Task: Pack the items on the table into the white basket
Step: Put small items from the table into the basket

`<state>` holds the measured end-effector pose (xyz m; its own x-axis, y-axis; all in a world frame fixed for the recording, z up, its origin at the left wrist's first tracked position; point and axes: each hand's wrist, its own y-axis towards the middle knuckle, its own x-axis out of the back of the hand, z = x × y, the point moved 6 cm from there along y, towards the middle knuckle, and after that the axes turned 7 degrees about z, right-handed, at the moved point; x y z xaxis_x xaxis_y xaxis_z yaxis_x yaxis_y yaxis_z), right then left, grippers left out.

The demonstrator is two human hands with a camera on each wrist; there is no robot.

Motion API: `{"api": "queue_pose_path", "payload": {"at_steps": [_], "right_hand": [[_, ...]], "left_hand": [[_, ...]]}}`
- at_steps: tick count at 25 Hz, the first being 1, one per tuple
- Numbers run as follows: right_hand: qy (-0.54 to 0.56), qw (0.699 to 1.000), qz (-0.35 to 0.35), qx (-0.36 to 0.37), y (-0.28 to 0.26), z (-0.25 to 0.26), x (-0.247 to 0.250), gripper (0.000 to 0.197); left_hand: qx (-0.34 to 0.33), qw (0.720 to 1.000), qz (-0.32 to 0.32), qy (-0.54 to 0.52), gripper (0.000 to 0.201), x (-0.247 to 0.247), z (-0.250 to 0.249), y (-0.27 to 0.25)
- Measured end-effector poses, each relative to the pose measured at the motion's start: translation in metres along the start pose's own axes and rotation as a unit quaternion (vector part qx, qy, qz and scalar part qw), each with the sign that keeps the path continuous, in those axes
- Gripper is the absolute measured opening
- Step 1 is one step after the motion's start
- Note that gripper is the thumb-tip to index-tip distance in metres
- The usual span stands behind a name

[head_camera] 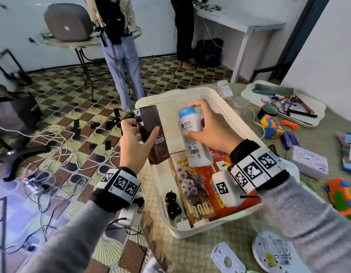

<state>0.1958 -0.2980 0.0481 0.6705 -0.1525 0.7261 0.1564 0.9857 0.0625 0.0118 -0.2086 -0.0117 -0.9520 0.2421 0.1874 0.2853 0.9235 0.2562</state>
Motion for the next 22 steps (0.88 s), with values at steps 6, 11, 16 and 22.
{"api": "queue_pose_path", "payload": {"at_steps": [6,11,16,22], "right_hand": [[0.009,0.988,0.127,-0.084,0.051,-0.049,-0.072,0.067],[-0.044,0.976,0.149,-0.154,0.086,-0.082,-0.149,0.066],[-0.093,0.946,0.194,-0.241,0.072,-0.118,-0.203,0.071],[-0.170,0.932,0.189,-0.258,0.066,-0.124,-0.211,0.074]], "left_hand": [[-0.029,0.999,0.037,0.018,0.045,-0.002,0.014,0.072],[-0.052,0.991,0.119,0.043,0.046,-0.014,0.035,0.135],[-0.099,0.968,0.213,0.092,0.048,-0.028,0.046,0.161],[-0.140,0.960,0.224,0.092,0.051,-0.027,0.054,0.160]]}}
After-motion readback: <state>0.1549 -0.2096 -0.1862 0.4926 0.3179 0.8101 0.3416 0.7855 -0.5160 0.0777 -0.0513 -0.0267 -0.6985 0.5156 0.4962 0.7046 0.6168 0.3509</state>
